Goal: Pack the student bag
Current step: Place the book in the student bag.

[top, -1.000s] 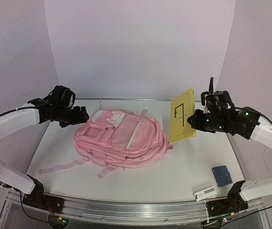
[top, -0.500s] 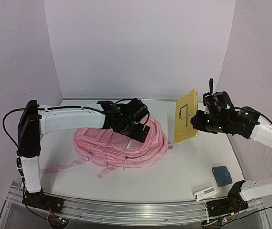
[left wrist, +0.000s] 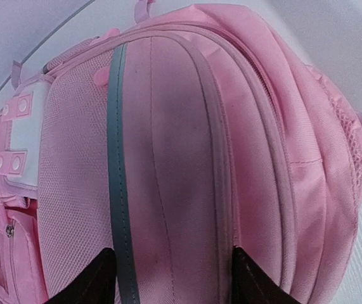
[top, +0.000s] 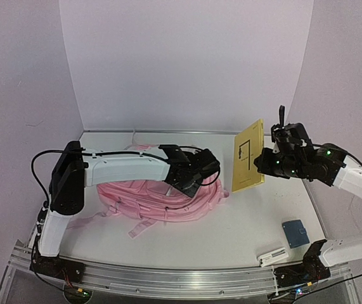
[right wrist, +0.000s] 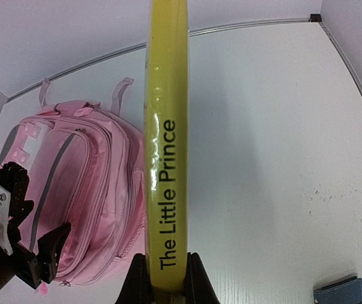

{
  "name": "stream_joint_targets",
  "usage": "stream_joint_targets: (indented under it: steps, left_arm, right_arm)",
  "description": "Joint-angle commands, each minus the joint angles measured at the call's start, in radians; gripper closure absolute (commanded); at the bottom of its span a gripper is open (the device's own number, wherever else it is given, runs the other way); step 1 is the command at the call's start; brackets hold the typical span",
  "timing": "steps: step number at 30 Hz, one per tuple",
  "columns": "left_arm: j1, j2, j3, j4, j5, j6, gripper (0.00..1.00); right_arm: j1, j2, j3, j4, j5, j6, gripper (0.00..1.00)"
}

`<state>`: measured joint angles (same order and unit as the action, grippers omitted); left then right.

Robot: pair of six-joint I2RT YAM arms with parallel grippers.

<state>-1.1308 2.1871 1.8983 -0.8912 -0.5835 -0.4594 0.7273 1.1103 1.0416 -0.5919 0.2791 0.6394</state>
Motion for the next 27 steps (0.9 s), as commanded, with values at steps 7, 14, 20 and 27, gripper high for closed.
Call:
stream_joint_targets:
  steps: [7,14,20,27]
  left_arm:
    - [-0.005,-0.120,-0.031,-0.083,-0.262,0.011,1.00]
    - [0.000,-0.364,-0.202,0.108,-0.226,0.092,1.00]
    - [0.044,-0.568,-0.359,0.282,-0.030,0.149,1.00]
    - [0.083,-0.716,-0.492,0.390,0.172,0.159,1.00]
  right_arm:
    - [0.002,-0.047,0.021,0.100,-0.158,0.016,1.00]
    - [0.001,-0.063,0.000,0.107,-0.422,0.087,1.00]
    - [0.001,-0.056,-0.063,0.212,-0.599,0.172,1.00]
    - [0.002,0.017,-0.145,0.483,-0.818,0.305,1.00]
